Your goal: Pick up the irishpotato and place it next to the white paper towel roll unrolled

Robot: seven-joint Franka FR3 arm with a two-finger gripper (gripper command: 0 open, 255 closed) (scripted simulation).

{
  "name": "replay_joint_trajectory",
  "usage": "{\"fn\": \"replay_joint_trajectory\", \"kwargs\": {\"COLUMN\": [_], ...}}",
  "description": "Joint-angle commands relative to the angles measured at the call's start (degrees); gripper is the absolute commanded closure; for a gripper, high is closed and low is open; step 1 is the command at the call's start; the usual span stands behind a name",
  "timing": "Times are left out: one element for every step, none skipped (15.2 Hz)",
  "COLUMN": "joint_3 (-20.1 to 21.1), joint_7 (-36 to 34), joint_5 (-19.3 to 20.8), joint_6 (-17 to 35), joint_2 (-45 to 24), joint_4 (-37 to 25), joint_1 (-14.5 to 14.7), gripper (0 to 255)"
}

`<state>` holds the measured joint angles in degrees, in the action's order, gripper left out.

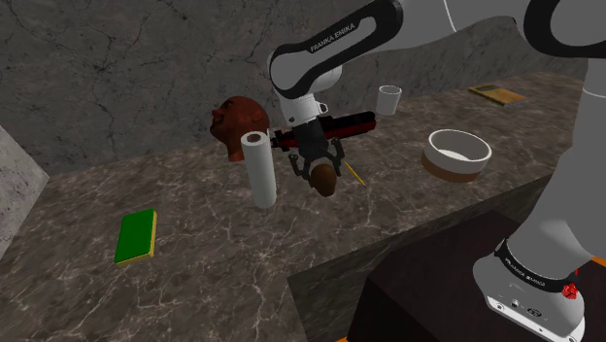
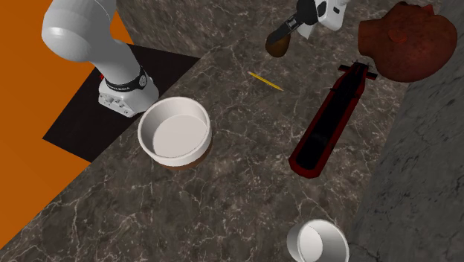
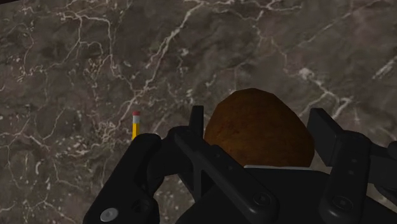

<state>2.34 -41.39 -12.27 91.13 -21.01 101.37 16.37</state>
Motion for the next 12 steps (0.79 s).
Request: {"fn": "replay_joint_trajectory", "kwargs": {"joint_3": [0.0, 0.0, 0.0, 0.0, 0.0, 0.0, 0.0, -0.1, -0.2, -0.3, -0.4, -0.4], "joint_7": [0.0, 0.0, -0.1, -0.1, -0.1, -0.1, 0.0, -0.1, -0.3, -0.4, -0.6, -0.6], "joint_5": [0.0, 0.0, 0.0, 0.0, 0.0, 0.0, 0.0, 0.2, 0.3, 0.4, 0.5, 0.5], "joint_6": [0.2, 0.2, 0.2, 0.1, 0.2, 0.2, 0.2, -1.8, -3.8, -5.8, -7.4, -7.4], "joint_2": [-0.3, -0.3, -0.3, -0.3, -0.3, -0.3, -0.3, -0.8, -1.4, -2.1, -2.7, -2.7], "joint_4": [0.2, 0.3, 0.3, 0.2, 0.2, 0.2, 0.2, -2.2, -4.7, -7.4, -9.6, -9.6], "joint_1": [0.0, 0.0, 0.1, 0.1, 0.1, 0.1, 0.0, -0.2, -0.4, -0.6, -0.8, -0.8], "gripper": [255, 0, 0, 0, 0, 0, 0, 0, 0, 0, 0, 0]}}
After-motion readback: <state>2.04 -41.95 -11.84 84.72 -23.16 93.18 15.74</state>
